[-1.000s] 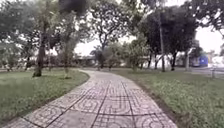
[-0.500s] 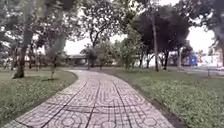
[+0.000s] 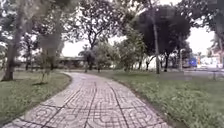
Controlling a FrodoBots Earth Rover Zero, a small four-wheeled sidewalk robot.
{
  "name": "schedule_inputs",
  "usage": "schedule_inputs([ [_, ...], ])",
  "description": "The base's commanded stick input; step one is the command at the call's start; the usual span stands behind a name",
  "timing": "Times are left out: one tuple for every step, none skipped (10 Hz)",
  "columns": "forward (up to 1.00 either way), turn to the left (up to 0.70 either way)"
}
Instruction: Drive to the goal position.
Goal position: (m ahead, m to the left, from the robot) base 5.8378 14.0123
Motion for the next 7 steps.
schedule_inputs([
  [1.00, 0.27],
  [1.00, 0.27],
  [1.00, 0.26],
  [1.00, 0.08],
  [1.00, 0.00],
  [1.00, 0.00],
  [1.00, 0.00],
])
